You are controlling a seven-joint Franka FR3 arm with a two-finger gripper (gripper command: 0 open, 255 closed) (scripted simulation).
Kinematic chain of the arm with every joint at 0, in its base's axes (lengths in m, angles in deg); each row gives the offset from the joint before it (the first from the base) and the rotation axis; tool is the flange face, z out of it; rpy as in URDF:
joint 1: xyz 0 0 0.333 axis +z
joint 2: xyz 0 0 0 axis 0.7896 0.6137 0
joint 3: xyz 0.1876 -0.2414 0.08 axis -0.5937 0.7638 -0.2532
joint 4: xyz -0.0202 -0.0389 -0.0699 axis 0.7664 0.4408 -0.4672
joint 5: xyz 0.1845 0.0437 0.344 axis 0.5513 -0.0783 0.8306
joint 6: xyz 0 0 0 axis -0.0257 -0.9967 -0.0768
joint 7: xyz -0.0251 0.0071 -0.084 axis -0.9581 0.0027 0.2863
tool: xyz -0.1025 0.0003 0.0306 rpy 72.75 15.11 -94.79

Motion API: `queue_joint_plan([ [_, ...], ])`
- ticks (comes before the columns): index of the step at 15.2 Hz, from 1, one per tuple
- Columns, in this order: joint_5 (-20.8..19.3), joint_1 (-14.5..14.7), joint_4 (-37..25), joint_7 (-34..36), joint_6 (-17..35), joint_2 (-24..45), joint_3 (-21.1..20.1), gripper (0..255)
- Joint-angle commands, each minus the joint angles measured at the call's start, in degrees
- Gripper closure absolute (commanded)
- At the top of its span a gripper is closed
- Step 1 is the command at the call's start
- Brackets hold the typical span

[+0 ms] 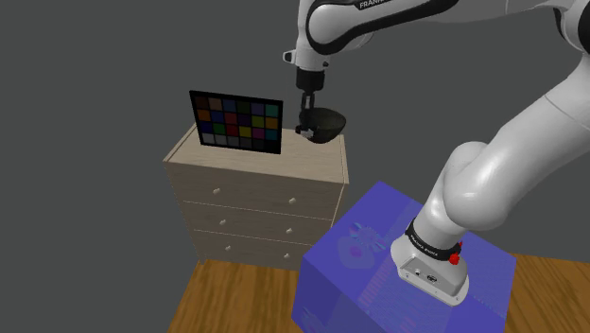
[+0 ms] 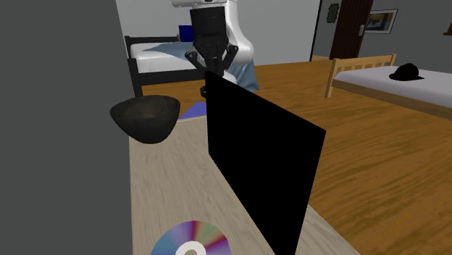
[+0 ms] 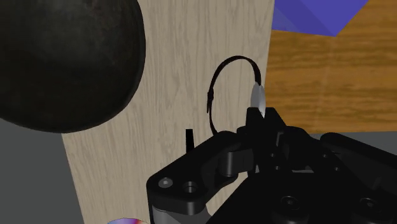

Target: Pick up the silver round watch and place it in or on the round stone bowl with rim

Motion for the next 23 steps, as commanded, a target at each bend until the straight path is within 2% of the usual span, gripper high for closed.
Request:
queue_joint_plan([
  [1,-0.08,-0.03,-1.1,0.11,-1.6,-0.47,0.0,255],
  [10,-0.24,-0.03,-6.99,0.66,-8.42,-1.43,-0.05,255],
  [23,-2.51,-6.6,-22.51,-16.45,-14.23,9.36,11.13,255],
])
